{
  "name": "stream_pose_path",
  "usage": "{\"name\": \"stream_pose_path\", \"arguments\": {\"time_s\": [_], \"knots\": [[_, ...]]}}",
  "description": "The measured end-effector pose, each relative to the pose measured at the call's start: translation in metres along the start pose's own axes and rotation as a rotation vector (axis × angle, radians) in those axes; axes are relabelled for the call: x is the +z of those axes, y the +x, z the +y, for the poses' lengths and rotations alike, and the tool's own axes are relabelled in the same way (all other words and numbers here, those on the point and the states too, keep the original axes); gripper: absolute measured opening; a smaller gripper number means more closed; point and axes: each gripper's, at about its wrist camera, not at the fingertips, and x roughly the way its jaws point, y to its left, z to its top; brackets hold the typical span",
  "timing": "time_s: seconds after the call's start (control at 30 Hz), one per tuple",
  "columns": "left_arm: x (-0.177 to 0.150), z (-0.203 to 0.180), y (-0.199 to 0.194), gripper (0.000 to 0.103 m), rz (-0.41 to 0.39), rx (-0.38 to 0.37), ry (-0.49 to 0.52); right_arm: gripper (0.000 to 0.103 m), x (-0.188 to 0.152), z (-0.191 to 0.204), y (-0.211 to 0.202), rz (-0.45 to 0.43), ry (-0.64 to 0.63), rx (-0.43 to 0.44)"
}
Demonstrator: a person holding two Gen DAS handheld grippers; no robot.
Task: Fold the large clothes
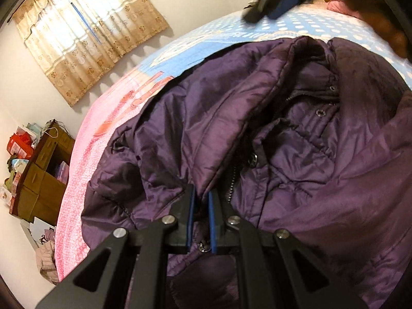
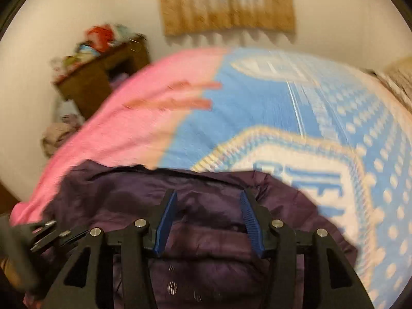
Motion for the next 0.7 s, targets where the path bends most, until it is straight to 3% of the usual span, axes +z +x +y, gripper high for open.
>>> {"name": "stream_pose_path", "arguments": {"time_s": [0.1,0.2,0.27,0.33,0.4,0.5,0.57,0.6,0.7], "knots": [[0.005,0.012,-0.018,0.014,-0.023,-0.019,-0.076,0.052,-0.016,0.002,0.029,0.069,-0.003,-0.025],[0.019,0.038,-0.059,0.024,-0.138,-0.078,-0.212,0.052,-0.025,-0.001,0.032,0.060,-0.008,-0.019],[0.032,0.049,-0.074,0.038,-0.208,-0.067,-0.273,0.052,-0.029,-0.002,0.032,0.066,-0.014,-0.024],[0.048,0.055,-0.074,0.061,-0.236,-0.037,-0.311,0.052,-0.031,0.003,0.035,0.075,-0.046,-0.045],[0.064,0.057,-0.052,0.067,-0.187,-0.029,-0.349,0.052,-0.033,0.006,0.038,0.078,-0.075,-0.062],[0.064,0.054,-0.004,0.065,-0.060,0.071,-0.334,0.052,-0.034,0.004,0.040,0.072,-0.072,-0.056],[0.050,0.054,0.037,0.065,0.088,0.024,-0.385,0.052,-0.036,0.002,0.042,0.068,-0.070,-0.052],[0.042,0.053,0.049,0.067,0.122,0.010,-0.408,0.052,-0.037,0.002,0.044,0.063,-0.075,-0.052],[0.026,0.055,0.061,0.076,0.110,-0.002,-0.469,0.052,-0.038,0.008,0.049,0.056,-0.095,-0.079]]}}
